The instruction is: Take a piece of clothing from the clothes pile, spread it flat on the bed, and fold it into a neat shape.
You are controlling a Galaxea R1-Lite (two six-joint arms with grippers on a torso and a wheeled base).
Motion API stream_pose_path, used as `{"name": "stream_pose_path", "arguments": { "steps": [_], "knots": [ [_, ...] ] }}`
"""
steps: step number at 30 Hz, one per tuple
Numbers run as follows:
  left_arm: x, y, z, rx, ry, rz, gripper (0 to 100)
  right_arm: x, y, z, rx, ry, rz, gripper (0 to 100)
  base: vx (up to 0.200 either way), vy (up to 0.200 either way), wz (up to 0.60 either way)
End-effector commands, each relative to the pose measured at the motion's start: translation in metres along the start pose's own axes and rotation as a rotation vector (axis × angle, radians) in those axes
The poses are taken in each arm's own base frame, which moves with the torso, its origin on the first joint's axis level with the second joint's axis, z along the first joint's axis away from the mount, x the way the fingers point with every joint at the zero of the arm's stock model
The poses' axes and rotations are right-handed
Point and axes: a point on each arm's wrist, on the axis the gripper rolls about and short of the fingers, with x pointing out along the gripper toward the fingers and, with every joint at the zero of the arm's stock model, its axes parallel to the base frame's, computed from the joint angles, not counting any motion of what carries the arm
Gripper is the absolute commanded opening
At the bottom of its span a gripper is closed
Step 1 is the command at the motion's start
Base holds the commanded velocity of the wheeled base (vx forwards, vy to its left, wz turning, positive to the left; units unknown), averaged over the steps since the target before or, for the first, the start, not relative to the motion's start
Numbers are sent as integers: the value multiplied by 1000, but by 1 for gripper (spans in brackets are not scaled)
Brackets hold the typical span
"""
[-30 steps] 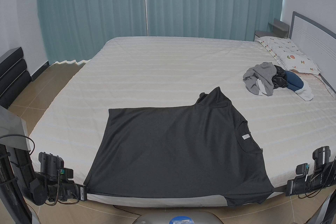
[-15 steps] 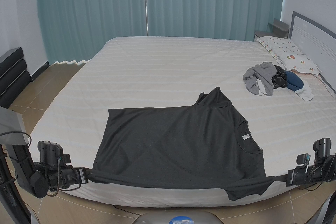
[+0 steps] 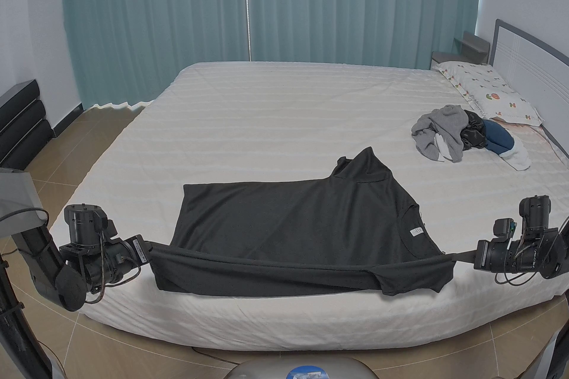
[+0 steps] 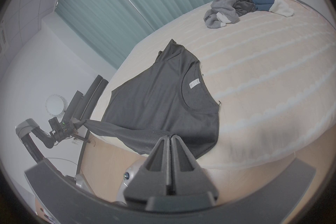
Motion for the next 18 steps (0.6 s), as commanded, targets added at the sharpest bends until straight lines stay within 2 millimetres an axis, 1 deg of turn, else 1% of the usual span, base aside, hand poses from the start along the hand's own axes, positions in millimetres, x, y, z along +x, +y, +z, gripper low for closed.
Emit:
{"name": "stream_pose_path", "arguments": {
  "steps": [1, 7, 10, 14, 18],
  "knots": [
    [-2, -4, 7, -10, -29, -16, 0, 1, 4, 8, -2, -26, 12, 0, 0, 0, 0],
    [-13, -10, 16, -42, -75, -43, 0, -7, 9, 7, -12, -43, 15, 0, 0, 0, 0],
    [-18, -15, 14, -34, -68, -56, 0, -13, 10, 10, -18, -66, 15, 0, 0, 0, 0],
    [-22, -14, 10, -36, -36, -44, 0, -23, 16, 13, -27, -94, 18, 0, 0, 0, 0],
    [-24, -12, 5, -38, -18, -35, 0, -37, 26, 7, -24, -70, 23, 0, 0, 0, 0]
  ]
}}
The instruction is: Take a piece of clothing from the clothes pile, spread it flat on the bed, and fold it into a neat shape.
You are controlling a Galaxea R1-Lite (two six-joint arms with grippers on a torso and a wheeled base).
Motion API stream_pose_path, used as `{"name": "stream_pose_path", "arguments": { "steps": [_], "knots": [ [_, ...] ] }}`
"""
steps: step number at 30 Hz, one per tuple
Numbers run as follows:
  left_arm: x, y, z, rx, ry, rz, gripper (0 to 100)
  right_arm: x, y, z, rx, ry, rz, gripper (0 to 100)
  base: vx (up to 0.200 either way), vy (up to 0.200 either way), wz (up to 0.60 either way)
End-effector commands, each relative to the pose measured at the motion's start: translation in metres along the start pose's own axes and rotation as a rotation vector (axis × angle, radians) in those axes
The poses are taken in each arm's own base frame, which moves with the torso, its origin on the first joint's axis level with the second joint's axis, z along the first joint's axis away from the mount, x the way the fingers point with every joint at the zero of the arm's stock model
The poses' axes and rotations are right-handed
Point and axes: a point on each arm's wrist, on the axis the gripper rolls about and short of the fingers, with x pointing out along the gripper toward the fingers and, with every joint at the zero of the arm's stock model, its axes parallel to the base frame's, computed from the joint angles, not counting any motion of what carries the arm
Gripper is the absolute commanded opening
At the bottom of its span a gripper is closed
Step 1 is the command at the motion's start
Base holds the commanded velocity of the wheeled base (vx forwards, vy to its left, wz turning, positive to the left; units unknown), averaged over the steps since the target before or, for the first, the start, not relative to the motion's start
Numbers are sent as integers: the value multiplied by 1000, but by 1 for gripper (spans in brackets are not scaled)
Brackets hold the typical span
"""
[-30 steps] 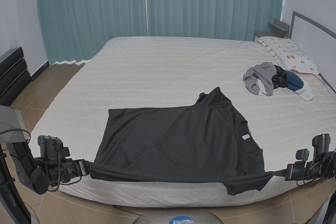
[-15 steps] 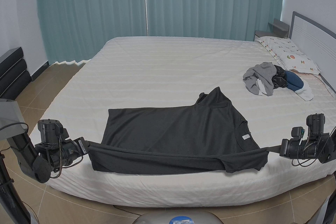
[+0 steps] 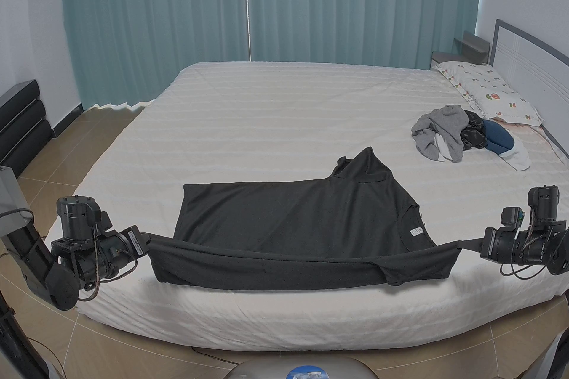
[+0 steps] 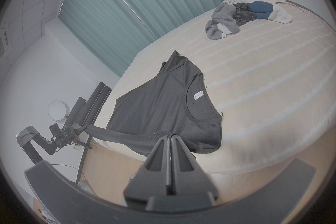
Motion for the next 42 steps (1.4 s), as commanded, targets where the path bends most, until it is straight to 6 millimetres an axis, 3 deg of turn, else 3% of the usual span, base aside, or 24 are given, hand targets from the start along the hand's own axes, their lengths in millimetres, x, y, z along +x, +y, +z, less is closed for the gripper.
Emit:
{"name": "stream_pose_path", "arguments": {
  "steps": [1, 6, 14, 23, 42],
  "knots": [
    [-5, 0, -3, 0, 8, 2, 0, -20, 14, 0, -19, -15, 14, 0, 0, 0, 0],
    [-6, 2, -5, -1, 18, 8, 0, -27, 17, -5, -8, 12, 7, 0, 0, 0, 0],
    [-1, 1, -4, -3, 17, 3, 0, -15, 9, -8, 6, 70, -9, 0, 0, 0, 0],
    [30, 1, 2, -8, 25, 5, 0, 17, -4, 10, 21, 94, -17, 0, 0, 0, 0],
    [78, 8, 1, -20, 112, 61, 0, 72, -23, 24, 26, 140, -38, 0, 0, 0, 0]
  ]
}}
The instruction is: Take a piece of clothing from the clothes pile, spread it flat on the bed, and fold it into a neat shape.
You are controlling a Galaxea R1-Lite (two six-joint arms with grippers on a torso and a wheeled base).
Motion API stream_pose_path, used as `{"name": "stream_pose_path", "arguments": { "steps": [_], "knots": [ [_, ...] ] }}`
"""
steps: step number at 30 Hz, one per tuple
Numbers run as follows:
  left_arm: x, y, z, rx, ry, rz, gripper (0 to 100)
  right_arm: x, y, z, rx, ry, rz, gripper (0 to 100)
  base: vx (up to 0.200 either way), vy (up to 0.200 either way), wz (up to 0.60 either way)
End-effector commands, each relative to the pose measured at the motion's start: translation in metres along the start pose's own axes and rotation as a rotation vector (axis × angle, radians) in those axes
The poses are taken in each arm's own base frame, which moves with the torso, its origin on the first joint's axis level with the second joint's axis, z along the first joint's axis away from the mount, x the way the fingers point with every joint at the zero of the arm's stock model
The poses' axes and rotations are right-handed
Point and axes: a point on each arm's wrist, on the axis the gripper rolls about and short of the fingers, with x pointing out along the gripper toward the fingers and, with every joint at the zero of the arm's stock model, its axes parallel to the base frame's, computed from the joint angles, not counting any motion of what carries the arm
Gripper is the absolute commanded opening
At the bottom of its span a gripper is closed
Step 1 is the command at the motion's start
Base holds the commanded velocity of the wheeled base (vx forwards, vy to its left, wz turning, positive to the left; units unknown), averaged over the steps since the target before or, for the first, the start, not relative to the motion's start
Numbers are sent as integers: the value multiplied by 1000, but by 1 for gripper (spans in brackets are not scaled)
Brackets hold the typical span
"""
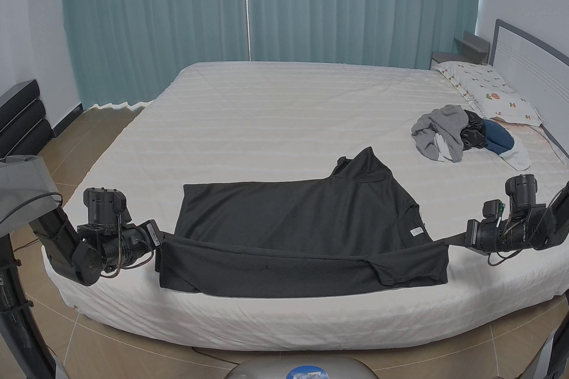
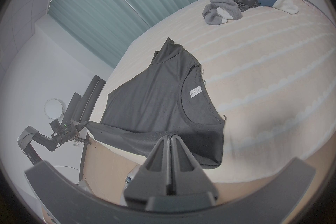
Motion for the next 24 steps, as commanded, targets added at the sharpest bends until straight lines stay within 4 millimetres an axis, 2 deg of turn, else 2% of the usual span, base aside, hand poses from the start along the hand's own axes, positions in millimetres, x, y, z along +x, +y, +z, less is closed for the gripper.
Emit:
{"name": "stream_pose_path", "arguments": {
  "steps": [1, 14, 21, 22, 23, 24],
  "knots": [
    [17, 6, -5, -6, 28, 20, 0, 20, -6, 0, 9, 31, -12, 0, 0, 0, 0],
    [52, 13, -12, -11, 55, 37, 0, 47, -19, 6, 53, 47, -24, 0, 0, 0, 0],
    [61, 13, -10, -52, 47, 34, 0, 54, -23, 6, 73, 52, -25, 0, 0, 0, 0],
    [61, 12, -11, -53, 49, 34, 100, 56, -24, 6, 75, 53, -26, 0, 0, 0, 0],
    [62, 12, -11, -53, 49, 32, 100, 56, -24, 6, 75, 53, -26, 100, 0, 0, 0],
    [63, 13, -11, -54, 49, 32, 100, 58, -25, 5, 77, 58, -25, 100, 0, 0, 0]
  ]
}}
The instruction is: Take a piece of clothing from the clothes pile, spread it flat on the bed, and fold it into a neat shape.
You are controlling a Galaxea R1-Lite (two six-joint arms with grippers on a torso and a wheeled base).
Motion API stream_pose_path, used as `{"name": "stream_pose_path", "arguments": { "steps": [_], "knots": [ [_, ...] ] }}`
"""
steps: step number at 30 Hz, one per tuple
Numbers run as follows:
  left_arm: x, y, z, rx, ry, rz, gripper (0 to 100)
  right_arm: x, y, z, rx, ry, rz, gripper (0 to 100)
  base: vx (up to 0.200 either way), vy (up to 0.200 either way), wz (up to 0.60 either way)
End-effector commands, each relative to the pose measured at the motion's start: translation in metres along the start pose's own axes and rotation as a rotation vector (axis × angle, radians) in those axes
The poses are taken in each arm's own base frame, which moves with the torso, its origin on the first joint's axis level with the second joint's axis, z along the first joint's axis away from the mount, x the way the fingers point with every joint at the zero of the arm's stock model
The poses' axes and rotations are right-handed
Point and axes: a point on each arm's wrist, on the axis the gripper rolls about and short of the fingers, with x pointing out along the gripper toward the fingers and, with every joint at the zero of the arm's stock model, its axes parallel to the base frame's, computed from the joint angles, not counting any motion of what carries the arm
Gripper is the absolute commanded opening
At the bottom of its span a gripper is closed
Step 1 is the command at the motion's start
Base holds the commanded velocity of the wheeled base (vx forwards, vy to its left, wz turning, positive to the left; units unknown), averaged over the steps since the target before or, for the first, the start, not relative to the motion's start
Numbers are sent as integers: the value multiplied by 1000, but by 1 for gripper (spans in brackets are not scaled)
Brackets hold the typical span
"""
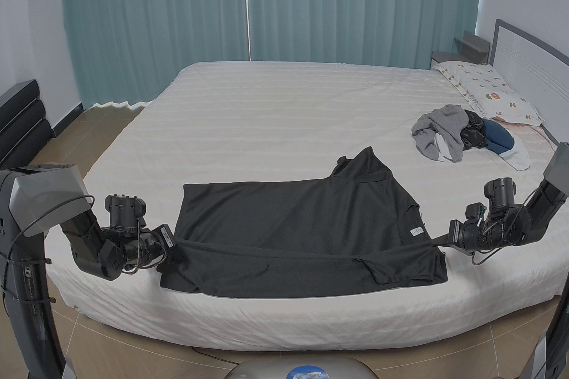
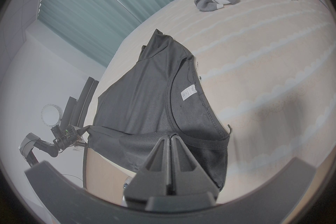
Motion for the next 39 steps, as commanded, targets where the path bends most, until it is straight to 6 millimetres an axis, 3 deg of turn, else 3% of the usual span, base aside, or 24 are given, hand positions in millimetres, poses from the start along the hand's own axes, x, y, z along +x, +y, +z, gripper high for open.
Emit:
{"name": "stream_pose_path", "arguments": {
  "steps": [1, 5, 13, 18, 23, 34, 39],
  "knots": [
    [6, 2, -3, -3, 11, 4, 100, 8, -5, -3, 12, 18, -4, 100, 0, 0, 0],
    [6, 2, -3, -3, 11, 4, 100, 5, -3, -2, 26, 12, 0, 100, 0, 0, 0],
    [-7, 2, 6, -16, -19, 1, 100, -18, 9, 8, 101, -50, 18, 100, 0, 0, 0],
    [-30, 6, 10, -80, -36, -4, 100, -36, 18, 0, 253, -57, 24, 100, 0, 0, 0],
    [-35, 6, 12, -252, -55, -20, 100, -41, 19, 0, 415, -68, 29, 100, 0, 0, 0],
    [-39, 19, 7, -342, -9, -22, 100, -41, 22, -2, 479, -65, 38, 100, 0, 109, 0],
    [-52, 28, -12, -355, 14, -2, 100, -54, 26, -2, 501, -106, 60, 100, 0, 0, 0]
  ]
}}
